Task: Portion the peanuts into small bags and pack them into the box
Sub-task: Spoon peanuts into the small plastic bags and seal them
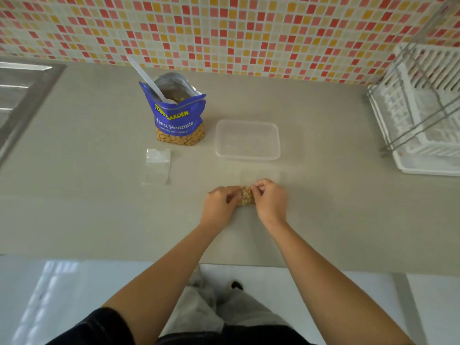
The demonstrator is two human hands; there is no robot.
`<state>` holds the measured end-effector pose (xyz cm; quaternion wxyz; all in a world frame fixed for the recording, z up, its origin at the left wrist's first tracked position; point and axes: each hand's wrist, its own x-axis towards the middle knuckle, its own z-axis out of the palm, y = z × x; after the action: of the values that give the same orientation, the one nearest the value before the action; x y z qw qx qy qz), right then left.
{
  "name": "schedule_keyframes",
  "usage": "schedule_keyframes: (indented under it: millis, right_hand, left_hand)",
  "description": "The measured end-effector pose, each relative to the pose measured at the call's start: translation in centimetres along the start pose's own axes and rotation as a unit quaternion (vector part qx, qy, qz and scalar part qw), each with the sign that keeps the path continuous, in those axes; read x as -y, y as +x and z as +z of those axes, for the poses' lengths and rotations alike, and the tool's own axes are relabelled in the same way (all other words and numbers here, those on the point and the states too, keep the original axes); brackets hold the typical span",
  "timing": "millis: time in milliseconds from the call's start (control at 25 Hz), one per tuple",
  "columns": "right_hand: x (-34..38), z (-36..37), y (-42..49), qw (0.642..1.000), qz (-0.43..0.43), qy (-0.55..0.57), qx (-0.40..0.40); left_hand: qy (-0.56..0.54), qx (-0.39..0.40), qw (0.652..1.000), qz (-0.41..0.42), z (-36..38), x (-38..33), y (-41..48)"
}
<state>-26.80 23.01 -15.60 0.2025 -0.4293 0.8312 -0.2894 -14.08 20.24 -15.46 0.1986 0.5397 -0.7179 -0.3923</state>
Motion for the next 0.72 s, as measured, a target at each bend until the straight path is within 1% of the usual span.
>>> schedule_keyframes:
  millis: [120,240,320,400,520,600,640,720]
  right_hand:
    - [0.1,-0.1,0.4,1.000,0.003,0.005,-0.017]
    - [1.0,-0.8,0.1,0.999,-0.020,0.021,-0.038]
    - [2.5,-0.5,-0.6,0.997,-0.063,0.030,-0.019]
    - [4.5,0.8,-1.0,0.994,-0.109,0.028,-0.008]
    - [6.9,3.9,-1.1,0.988,-0.154,0.000,0.020]
    - [8.0,6.4,-1.5,0.981,-0.176,-0.045,0.071]
    - [8.5,7.6,-1.9,0.976,-0.186,-0.066,0.092]
    - [8.9,9.9,-2.6,0.966,-0.211,-0.099,0.109]
  left_hand:
    - [0.042,-0.004,0.998,0.045,0.0,0.2,0.2]
    - [0.022,-0.023,0.998,0.047,-1.0,0.5,0.2]
    - [0.020,-0.017,0.998,0.052,-2.6,1.0,0.3]
    - [0.040,-0.018,0.997,0.058,-5.0,2.2,0.8]
    - [0.071,-0.051,0.996,0.036,-9.6,4.7,2.1]
    - [0.114,-0.056,0.992,0.023,-12.2,6.5,3.0]
    - [0.145,-0.053,0.988,0.030,-13.3,7.4,3.4]
    - [0.201,-0.053,0.976,0.060,-14.8,8.8,4.3]
